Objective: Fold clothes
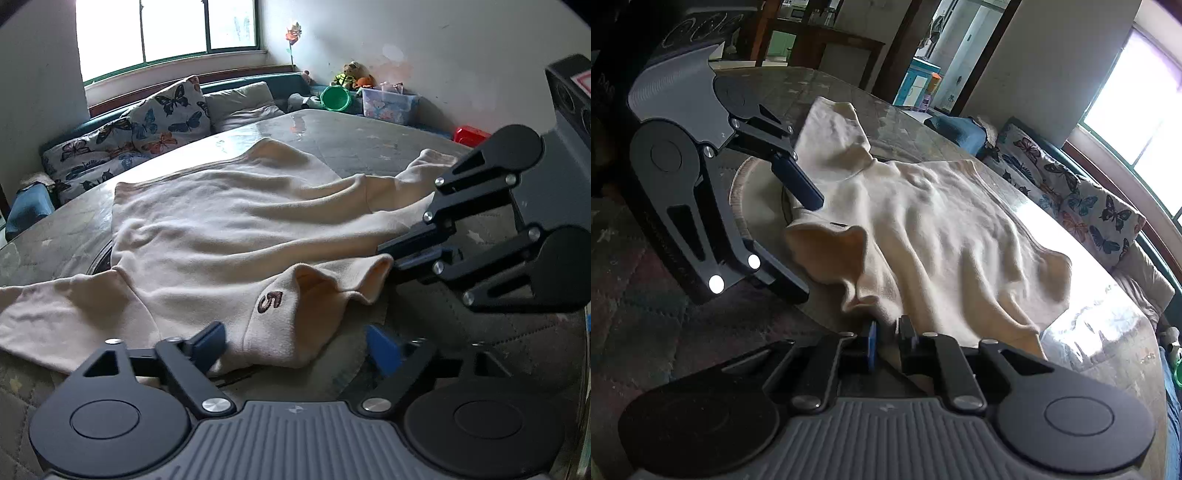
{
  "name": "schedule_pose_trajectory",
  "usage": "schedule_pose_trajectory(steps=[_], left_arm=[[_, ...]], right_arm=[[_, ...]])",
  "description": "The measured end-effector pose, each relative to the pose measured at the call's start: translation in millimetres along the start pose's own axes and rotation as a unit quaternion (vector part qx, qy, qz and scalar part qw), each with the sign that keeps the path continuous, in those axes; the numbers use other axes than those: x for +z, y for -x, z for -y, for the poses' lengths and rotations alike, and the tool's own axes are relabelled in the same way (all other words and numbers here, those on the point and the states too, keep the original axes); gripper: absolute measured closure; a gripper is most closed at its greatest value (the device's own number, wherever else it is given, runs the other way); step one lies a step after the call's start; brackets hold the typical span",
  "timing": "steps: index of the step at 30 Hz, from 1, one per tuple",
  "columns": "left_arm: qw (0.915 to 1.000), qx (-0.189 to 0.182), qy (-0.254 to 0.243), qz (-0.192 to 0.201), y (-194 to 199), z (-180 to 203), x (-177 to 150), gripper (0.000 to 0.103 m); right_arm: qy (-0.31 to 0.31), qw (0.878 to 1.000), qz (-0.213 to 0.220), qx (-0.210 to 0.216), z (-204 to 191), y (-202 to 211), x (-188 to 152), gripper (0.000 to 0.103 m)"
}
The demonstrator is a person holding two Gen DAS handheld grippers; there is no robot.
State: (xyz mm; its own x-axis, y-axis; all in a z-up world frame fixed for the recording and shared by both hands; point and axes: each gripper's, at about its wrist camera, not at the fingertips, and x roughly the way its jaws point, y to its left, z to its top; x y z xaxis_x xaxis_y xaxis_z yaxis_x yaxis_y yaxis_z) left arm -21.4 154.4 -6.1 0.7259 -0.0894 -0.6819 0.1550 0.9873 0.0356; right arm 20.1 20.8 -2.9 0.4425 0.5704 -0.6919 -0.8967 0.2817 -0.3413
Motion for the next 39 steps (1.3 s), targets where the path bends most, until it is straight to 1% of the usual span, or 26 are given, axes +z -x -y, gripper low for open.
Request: schedule_pose_trajectory(steps=[2,6,9,11,14,16,19,21,23,26,27,30,33,36,39], left_arm=[[1.0000,-0.001,-0.002,0.001,1.6,2.3,-1.1,0.000],[1.0000,-0.004,-0.007,0.004,4.7,6.7,-2.0,0.000],[0.9999,-0.011,0.004,0.006,6.3,5.4,-3.5,0.000],[0.9999,-0.007,0.014,0.003,6.1,3.5,-4.3,0.000],[0.9991,0.002,0.042,-0.006,5.7,-2.4,-6.5,0.000],[0.9973,0.000,0.073,-0.010,5.8,-9.6,-8.6,0.000],[0.9912,-0.006,0.132,-0.008,9.8,-22.7,-10.5,0.000],[0.9874,-0.004,0.158,-0.012,12.1,-29.1,-9.5,0.000],[0.9844,-0.018,0.174,-0.014,13.2,-34.3,-8.1,0.000],[0.9829,-0.021,0.183,-0.006,15.6,-36.3,-6.4,0.000],[0.9840,-0.008,0.178,-0.007,15.2,-34.8,-5.6,0.000],[0.9864,0.045,0.158,-0.014,13.0,-28.6,-3.8,0.000],[0.9828,0.082,0.165,-0.007,14.3,-30.0,-7.1,0.000],[0.9775,0.098,0.187,-0.003,16.3,-38.8,-11.3,0.000],[0.9738,0.097,0.205,0.014,21.6,-46.3,-17.1,0.000]], right_arm=[[-0.005,1.000,0.002,0.002,0.2,-0.2,0.0,0.087],[-0.013,1.000,0.004,0.004,1.9,-0.8,-0.1,0.087],[-0.017,1.000,0.006,0.005,3.2,-0.9,-0.3,0.087],[-0.019,1.000,0.005,0.008,2.9,-1.7,-0.2,0.087],[-0.022,1.000,0.005,0.012,2.2,-1.6,-0.6,0.087],[-0.022,1.000,0.005,0.013,1.1,-0.8,-0.4,0.091],[-0.022,1.000,0.004,0.013,1.1,-0.7,0.0,0.092],[-0.021,1.000,0.003,0.012,0.7,-1.0,0.2,0.092],[-0.021,1.000,0.003,0.011,-0.2,-1.3,0.5,0.092],[-0.022,1.000,0.003,0.009,-1.2,-1.3,0.6,0.092],[-0.022,1.000,0.003,0.009,-1.4,-1.2,0.5,0.092],[-0.025,1.000,0.004,0.008,-1.8,-1.1,-0.1,0.091],[-0.027,1.000,0.005,0.009,-1.7,-1.1,-0.5,0.091],[-0.028,1.000,0.005,0.009,-0.7,-1.1,-1.3,0.091],[-0.026,1.000,0.006,0.010,5.6,-0.2,-5.1,0.091]])
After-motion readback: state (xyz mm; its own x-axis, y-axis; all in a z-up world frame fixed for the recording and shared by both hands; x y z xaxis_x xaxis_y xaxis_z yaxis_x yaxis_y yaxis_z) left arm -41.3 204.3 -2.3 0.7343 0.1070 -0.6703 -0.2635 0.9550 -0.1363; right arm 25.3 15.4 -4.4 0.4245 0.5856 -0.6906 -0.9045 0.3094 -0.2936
